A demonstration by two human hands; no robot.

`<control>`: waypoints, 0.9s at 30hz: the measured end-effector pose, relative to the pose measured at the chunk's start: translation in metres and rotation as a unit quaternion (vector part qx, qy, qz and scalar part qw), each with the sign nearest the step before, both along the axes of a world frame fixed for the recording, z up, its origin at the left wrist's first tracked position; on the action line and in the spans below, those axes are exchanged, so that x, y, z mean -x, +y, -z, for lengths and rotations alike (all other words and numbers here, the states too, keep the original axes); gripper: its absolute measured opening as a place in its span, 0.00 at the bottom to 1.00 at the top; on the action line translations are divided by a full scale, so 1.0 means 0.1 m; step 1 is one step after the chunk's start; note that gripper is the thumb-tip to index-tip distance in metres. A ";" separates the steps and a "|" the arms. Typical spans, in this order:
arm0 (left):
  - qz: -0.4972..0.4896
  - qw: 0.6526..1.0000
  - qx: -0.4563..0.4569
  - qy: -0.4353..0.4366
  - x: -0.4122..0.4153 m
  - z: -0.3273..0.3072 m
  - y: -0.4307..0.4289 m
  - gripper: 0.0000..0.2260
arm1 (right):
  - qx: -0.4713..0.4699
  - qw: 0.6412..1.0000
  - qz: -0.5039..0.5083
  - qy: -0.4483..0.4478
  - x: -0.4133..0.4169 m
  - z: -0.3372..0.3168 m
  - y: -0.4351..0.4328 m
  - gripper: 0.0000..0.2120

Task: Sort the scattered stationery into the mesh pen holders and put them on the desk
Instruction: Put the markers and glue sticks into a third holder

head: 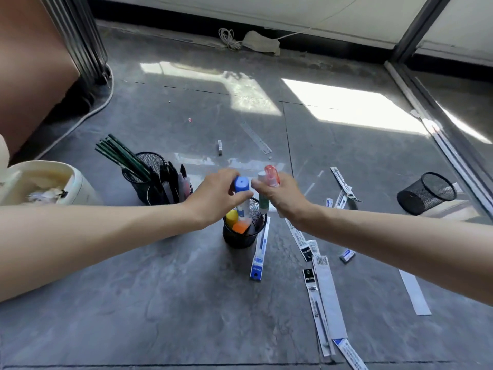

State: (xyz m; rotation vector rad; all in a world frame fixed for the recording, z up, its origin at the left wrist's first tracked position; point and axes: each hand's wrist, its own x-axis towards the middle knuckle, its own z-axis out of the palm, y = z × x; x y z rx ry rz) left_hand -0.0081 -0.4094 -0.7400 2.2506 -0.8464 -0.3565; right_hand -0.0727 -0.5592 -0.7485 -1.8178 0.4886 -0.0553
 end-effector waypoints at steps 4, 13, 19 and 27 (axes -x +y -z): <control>0.043 0.997 -0.055 -0.026 0.02 0.11 -0.03 0.10 | 0.025 0.998 -0.049 0.006 0.02 0.04 0.05 0.20; 0.048 0.994 -0.100 0.006 -0.01 0.19 0.06 0.15 | 0.052 0.996 -0.068 0.036 0.07 0.14 0.03 0.16; 0.042 0.993 -0.111 0.010 0.02 0.18 0.01 0.16 | 0.102 0.994 -0.042 0.020 0.04 0.07 0.09 0.19; 0.047 0.993 -0.111 0.016 0.08 0.22 -0.06 0.13 | 0.225 0.974 -0.022 0.017 0.02 0.07 0.08 0.19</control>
